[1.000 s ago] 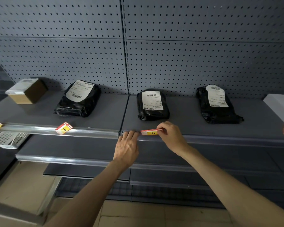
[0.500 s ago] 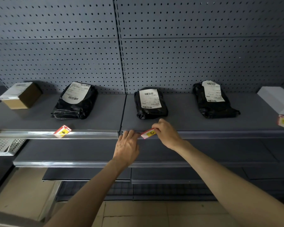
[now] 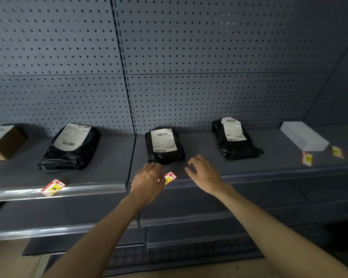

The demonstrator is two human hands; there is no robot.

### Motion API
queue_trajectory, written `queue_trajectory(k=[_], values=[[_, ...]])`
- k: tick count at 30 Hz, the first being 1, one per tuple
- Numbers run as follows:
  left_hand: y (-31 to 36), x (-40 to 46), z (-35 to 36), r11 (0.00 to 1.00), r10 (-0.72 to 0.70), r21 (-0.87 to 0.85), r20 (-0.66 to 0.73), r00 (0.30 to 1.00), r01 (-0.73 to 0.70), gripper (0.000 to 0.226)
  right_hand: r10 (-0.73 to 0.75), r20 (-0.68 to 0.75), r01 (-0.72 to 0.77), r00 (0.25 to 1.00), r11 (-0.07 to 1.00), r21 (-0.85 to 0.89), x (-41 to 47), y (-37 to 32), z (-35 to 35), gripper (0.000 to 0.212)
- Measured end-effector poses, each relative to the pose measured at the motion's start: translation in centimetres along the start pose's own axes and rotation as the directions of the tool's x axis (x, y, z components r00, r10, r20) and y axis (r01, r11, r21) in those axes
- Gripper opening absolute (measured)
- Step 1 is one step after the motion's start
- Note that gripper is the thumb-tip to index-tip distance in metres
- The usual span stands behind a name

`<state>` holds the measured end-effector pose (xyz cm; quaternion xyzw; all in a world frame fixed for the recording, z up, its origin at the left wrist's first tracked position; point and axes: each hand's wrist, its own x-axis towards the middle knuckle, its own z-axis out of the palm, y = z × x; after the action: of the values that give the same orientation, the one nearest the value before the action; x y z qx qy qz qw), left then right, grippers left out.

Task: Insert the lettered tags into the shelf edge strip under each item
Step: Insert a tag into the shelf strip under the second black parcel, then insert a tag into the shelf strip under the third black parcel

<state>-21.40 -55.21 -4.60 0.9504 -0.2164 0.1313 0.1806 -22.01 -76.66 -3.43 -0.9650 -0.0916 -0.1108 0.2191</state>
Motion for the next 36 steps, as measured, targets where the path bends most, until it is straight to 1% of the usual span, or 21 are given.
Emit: queue_trajectory(k=[4,9,14,18,20,23,26,29,31,36], values=[[4.3,4.0,0.6,0.997,0.072,-0.027,-0.025,0.997,-0.072,0.01,0.095,-0.033,-0.096,0.995,0.995,-0.034,-1.2,4.1,-3.9,0.022],[12.5,8.9,3.4,0.988,0.152,-0.032,-0.037,0.988,-0.153,0.016,0.203,-0.093,-0.211,0.975,0.973,-0.088,-3.4,11.6,-9.2,0.02],[21.7,13.4,7.5,0.973,0.215,-0.088,-0.02,0.977,-0.215,0.018,0.253,-0.124,-0.262,0.959,0.963,-0.063,-5.7,21.0,-14.4,0.017],[29.1,16.7,11.2,0.973,0.212,-0.094,0.008,0.977,-0.21,0.021,0.27,-0.139,-0.279,0.953,0.959,-0.051,-6.5,28.5,-17.6,0.016],[32.7,18.1,13.4,0.98,0.178,-0.091,0.029,0.984,-0.175,0.022,0.278,-0.122,-0.286,0.953,0.957,-0.052,-6.8,32.2,-19.0,0.016],[37.5,19.7,16.7,0.988,0.149,-0.051,0.097,0.984,-0.145,0.031,0.287,-0.102,-0.295,0.952,0.953,-0.072,-7.1,37.3,-20.6,0.016],[41.7,21.3,19.5,0.999,0.049,-0.033,0.185,0.982,-0.044,0.042,0.282,-0.078,-0.29,0.956,0.948,-0.128,-6.9,41.4,-21.4,0.018],[45.0,22.6,21.7,0.998,-0.063,0.022,0.298,0.953,0.059,0.054,0.281,-0.069,-0.288,0.957,0.948,-0.133,-6.7,44.2,-21.7,0.018],[46.7,23.5,23.0,0.992,-0.121,0.078,0.348,0.93,0.1,0.061,0.277,-0.068,-0.283,0.959,0.951,-0.127,-6.6,45.5,-21.7,0.017],[49.2,25.1,25.3,0.96,-0.266,0.192,0.393,0.88,0.205,0.06,0.258,-0.072,-0.264,0.963,0.961,-0.088,-6.8,47.4,-22.0,0.016]])
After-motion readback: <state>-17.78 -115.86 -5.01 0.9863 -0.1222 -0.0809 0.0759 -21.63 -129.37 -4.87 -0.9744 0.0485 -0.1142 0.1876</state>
